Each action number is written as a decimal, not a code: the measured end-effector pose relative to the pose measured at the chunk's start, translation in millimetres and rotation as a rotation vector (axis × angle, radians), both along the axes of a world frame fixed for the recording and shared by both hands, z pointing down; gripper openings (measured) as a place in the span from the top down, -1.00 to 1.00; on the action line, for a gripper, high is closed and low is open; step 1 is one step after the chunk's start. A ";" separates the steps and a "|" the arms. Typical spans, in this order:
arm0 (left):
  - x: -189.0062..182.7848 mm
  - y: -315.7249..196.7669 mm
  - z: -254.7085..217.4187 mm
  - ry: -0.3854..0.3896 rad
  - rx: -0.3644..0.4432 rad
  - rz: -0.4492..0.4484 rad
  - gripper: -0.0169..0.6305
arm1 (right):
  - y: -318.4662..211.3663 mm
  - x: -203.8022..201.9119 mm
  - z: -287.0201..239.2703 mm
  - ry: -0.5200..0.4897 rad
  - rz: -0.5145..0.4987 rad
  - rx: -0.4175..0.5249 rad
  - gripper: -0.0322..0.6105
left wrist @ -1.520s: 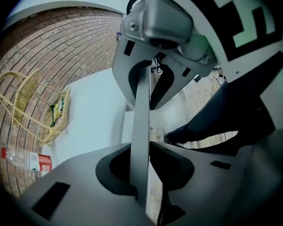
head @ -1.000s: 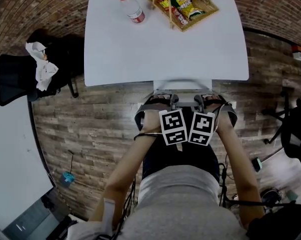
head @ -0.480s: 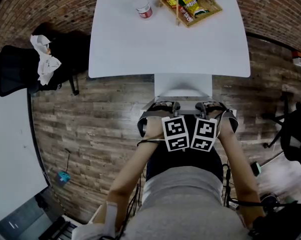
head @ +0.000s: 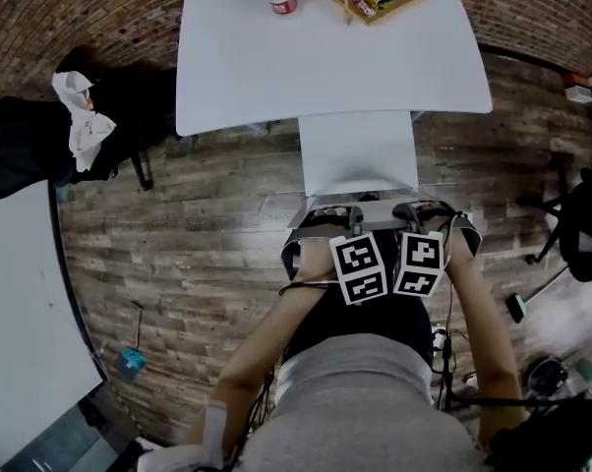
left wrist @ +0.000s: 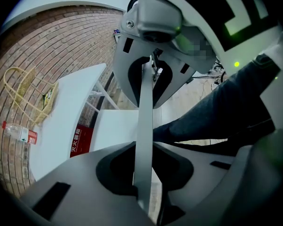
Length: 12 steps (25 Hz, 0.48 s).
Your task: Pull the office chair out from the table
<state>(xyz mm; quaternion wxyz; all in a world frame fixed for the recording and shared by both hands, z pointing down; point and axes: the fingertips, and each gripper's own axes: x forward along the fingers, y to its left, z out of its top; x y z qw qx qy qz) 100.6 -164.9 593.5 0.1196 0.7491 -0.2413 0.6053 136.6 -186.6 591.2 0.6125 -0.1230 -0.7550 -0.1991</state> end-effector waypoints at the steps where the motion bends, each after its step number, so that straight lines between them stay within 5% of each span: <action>1: 1.7 6.2 -0.1 0.003 0.002 0.006 0.68 | 6.4 1.4 -0.3 -0.002 0.003 -0.003 0.63; 12: 15.4 63.0 0.5 -0.007 -0.013 0.060 0.69 | 63.1 24.1 6.6 0.015 0.036 -0.002 0.64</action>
